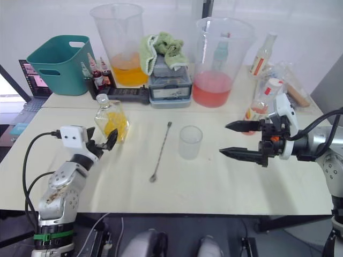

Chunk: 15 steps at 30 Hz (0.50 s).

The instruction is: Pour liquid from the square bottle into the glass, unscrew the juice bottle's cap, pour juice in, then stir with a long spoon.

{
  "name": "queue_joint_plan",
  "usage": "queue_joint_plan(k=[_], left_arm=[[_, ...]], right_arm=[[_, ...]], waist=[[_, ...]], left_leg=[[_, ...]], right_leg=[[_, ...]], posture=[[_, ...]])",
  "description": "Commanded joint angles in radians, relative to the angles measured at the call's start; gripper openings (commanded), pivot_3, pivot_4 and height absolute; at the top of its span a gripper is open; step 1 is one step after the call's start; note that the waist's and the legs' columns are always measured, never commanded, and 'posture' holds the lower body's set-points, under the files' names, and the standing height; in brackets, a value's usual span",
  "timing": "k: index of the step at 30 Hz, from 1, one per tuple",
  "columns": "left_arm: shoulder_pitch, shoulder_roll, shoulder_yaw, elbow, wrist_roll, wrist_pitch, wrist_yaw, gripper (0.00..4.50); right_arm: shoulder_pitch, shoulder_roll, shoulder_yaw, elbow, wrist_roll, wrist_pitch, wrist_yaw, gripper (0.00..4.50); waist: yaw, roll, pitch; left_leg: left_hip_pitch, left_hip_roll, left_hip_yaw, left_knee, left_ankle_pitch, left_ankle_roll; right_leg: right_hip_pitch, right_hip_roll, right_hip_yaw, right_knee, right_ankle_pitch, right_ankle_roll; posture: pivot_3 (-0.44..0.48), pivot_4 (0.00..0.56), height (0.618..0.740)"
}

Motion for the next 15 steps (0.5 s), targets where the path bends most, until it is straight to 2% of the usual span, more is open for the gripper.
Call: queue_joint_plan(k=[1, 15], left_arm=[[-0.049, 0.004, -0.007, 0.014, 0.012, -0.018, 0.006, 4.50], [-0.216, 0.001, -0.022, 0.182, 0.084, -0.036, 0.077, 4.50]], right_arm=[[0.005, -0.022, -0.046, -0.031, 0.025, -0.001, -0.002, 4.48], [0.024, -0.018, -0.058, -0.035, 0.027, -0.022, -0.014, 4.48]], waist=[[0.000, 0.000, 0.000], [0.001, -0.002, 0.001]], left_leg=[[0.000, 0.000, 0.000, 0.000, 0.000, 0.000], [0.000, -0.001, 0.000, 0.000, 0.000, 0.000]], right_leg=[[0.000, 0.000, 0.000, 0.000, 0.000, 0.000], [0.001, 0.000, 0.000, 0.000, 0.000, 0.001]], posture=[[0.000, 0.150, 0.739], [0.000, 0.150, 0.739]])
